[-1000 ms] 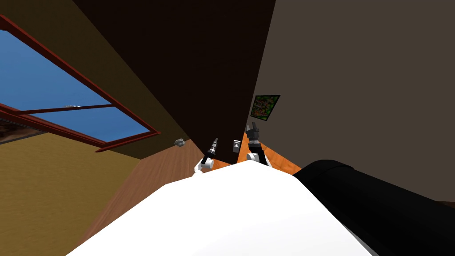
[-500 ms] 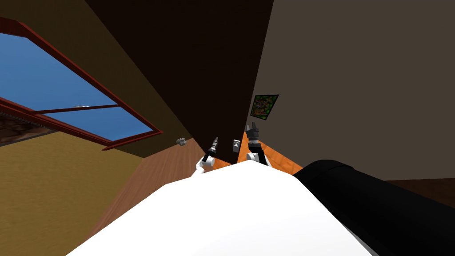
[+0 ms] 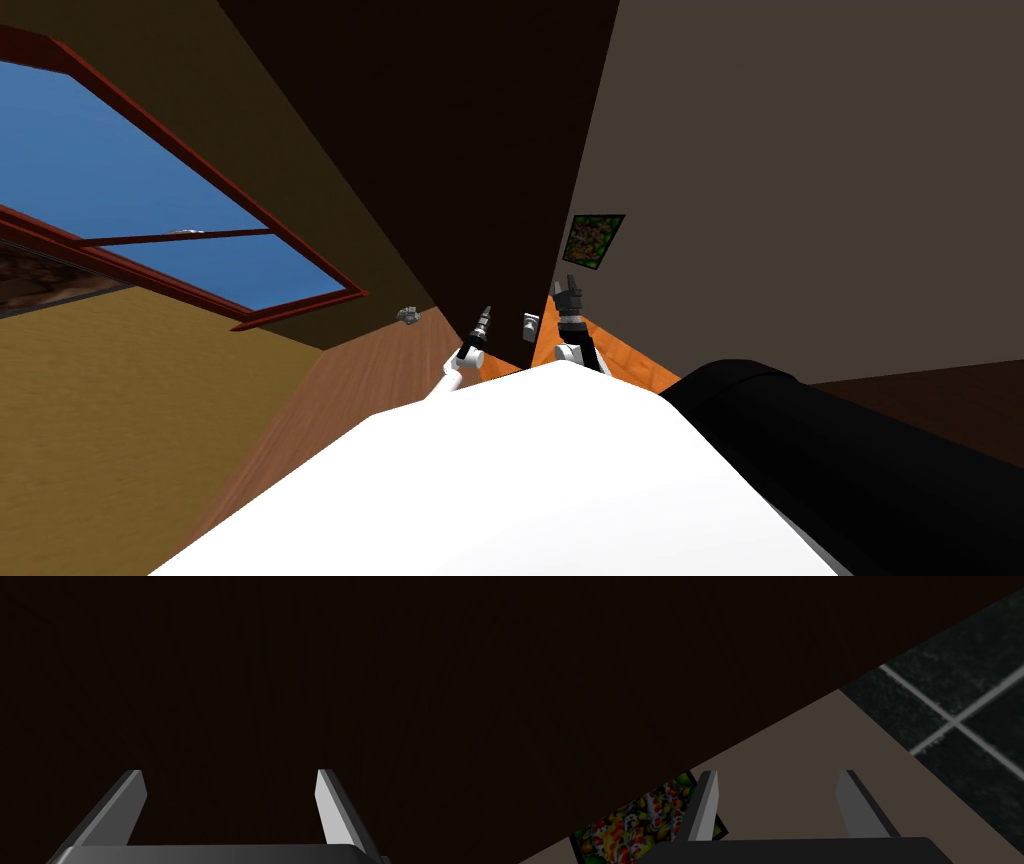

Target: Push the door open

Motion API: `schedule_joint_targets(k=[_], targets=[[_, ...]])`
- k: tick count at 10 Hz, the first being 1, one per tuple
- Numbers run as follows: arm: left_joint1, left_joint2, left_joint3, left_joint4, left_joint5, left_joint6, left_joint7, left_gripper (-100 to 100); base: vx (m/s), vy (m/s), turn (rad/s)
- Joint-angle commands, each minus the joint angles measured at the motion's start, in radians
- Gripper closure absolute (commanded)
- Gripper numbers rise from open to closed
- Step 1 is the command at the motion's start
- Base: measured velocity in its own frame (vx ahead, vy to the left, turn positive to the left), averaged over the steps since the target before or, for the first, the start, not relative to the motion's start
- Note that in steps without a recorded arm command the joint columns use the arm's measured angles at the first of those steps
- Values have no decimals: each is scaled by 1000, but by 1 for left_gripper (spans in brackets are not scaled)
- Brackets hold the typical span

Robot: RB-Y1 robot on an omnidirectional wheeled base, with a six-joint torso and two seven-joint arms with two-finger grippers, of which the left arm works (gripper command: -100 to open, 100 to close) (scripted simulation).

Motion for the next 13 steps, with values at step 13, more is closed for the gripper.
schedule_joint_targets(k=[13], targets=[[-112, -90, 46, 88, 17, -17, 38, -100, -126, -91, -13]])
